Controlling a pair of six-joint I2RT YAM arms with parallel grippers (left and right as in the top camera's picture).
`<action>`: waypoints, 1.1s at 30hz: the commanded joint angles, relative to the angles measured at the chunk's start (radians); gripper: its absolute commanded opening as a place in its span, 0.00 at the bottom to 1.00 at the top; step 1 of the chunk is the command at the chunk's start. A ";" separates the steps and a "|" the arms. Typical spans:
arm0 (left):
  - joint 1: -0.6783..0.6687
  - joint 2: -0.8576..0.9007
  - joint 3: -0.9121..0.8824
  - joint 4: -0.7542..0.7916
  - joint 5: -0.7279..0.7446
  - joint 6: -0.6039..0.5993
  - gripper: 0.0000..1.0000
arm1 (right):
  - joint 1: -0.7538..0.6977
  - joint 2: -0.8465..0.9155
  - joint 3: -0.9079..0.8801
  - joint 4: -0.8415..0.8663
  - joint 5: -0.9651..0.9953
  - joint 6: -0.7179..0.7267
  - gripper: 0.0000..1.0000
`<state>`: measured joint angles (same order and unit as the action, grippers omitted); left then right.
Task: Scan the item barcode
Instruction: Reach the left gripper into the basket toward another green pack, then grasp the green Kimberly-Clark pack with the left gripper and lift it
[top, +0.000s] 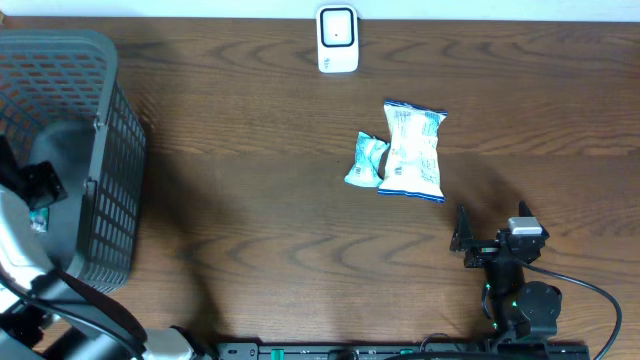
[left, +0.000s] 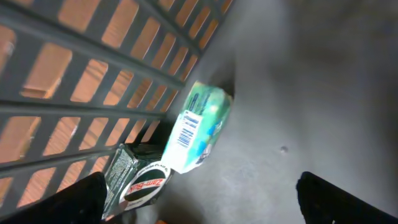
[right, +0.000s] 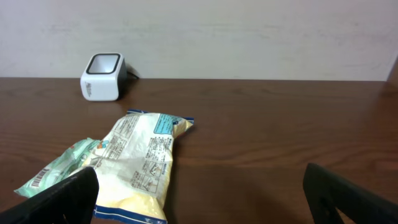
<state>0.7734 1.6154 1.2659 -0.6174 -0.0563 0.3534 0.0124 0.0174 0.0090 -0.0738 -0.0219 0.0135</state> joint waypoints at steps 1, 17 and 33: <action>0.016 0.043 -0.008 0.018 0.081 0.030 0.95 | -0.013 -0.003 -0.003 -0.002 0.002 -0.007 0.99; 0.042 0.188 -0.008 0.127 0.081 0.179 0.88 | -0.013 -0.003 -0.003 -0.002 0.002 -0.007 0.99; 0.062 0.272 -0.013 0.123 0.128 0.143 0.45 | -0.013 -0.003 -0.003 -0.002 0.002 -0.007 0.99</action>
<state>0.8333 1.8729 1.2652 -0.4900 0.0353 0.5232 0.0124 0.0174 0.0090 -0.0738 -0.0219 0.0135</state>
